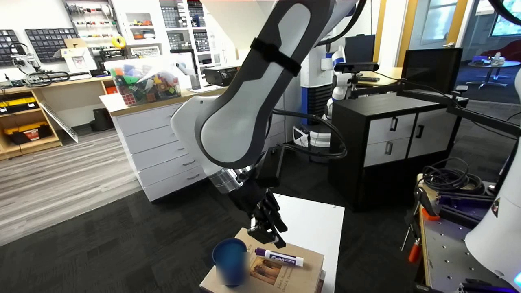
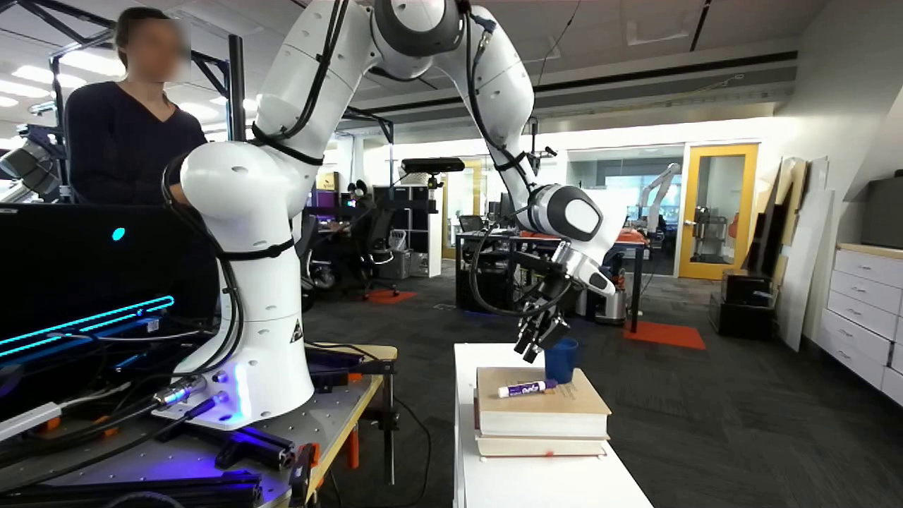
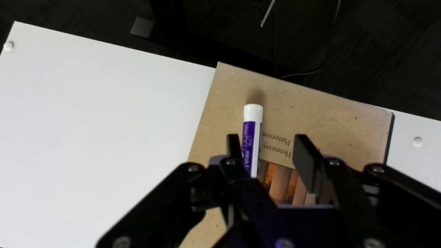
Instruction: Take the marker out of the cup and put it on the book
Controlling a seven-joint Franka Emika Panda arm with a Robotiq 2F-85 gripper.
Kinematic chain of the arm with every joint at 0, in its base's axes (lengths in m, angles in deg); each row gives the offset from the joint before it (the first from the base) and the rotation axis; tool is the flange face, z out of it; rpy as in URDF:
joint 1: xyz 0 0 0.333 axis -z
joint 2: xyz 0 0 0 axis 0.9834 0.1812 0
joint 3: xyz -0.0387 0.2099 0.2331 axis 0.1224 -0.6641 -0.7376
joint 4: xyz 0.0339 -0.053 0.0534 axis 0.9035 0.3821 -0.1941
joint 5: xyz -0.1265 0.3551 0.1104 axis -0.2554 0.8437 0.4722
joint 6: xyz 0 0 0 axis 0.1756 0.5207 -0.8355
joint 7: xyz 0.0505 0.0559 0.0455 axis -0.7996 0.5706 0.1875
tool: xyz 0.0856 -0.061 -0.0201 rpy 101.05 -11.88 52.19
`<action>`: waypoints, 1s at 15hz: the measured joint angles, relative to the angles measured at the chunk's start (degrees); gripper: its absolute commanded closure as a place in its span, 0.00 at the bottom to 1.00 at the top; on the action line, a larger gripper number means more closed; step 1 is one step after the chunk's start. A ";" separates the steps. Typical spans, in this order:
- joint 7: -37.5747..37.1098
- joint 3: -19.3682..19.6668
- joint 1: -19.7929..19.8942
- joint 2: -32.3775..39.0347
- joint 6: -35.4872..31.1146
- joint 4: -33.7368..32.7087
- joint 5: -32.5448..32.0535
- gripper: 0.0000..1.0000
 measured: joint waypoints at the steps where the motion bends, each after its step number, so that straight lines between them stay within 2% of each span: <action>1: 0.07 0.06 0.00 0.28 -0.04 -0.49 0.00 0.19; 4: 0.40 0.18 0.00 0.22 -1.26 -0.94 0.00 0.02; 7: 0.61 0.21 0.04 -1.45 -6.98 0.33 0.00 0.00; 15: 0.65 0.33 0.67 -10.62 -21.62 8.96 0.08 0.00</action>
